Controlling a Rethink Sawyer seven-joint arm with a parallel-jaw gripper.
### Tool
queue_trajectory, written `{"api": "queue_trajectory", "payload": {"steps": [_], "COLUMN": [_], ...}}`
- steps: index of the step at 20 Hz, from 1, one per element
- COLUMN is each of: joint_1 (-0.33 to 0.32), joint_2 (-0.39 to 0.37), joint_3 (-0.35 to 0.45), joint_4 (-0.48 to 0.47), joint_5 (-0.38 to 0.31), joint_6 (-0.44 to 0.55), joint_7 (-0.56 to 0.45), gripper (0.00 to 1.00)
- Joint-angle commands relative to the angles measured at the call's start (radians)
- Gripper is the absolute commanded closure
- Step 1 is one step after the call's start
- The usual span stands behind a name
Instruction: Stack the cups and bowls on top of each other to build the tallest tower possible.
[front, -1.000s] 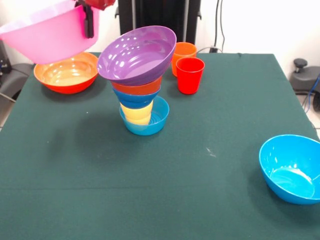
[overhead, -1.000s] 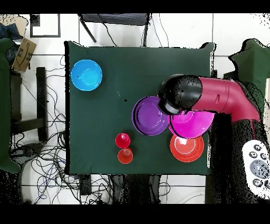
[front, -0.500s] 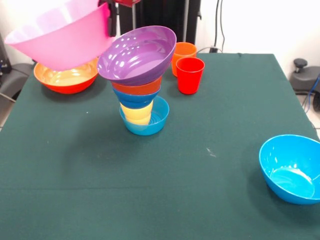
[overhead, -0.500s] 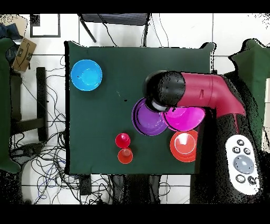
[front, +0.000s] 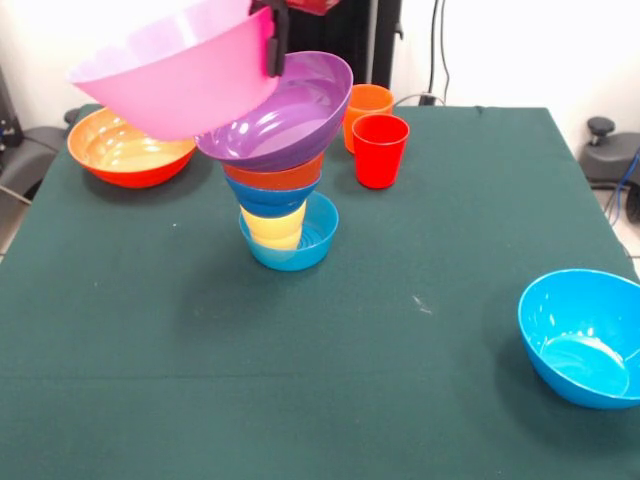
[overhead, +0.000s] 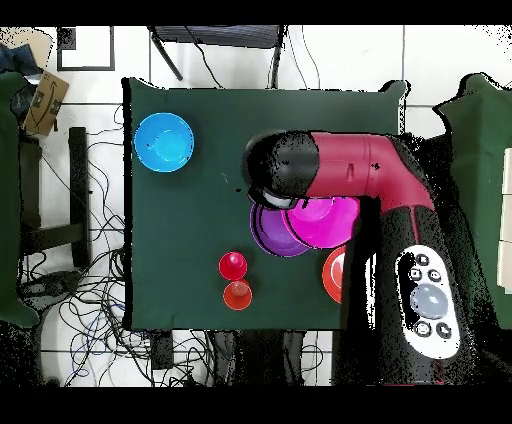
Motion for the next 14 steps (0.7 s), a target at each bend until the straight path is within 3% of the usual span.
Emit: {"api": "queue_trajectory", "payload": {"steps": [1,14], "joint_1": [0.050,0.121], "joint_2": [0.070,0.106], "joint_3": [0.031,-0.013], "joint_4": [-0.039,-0.057], "joint_5": [0.001,-0.013], "joint_6": [0.067,0.103], "joint_7": [-0.002,0.032], "gripper": [1.00,1.00]}}
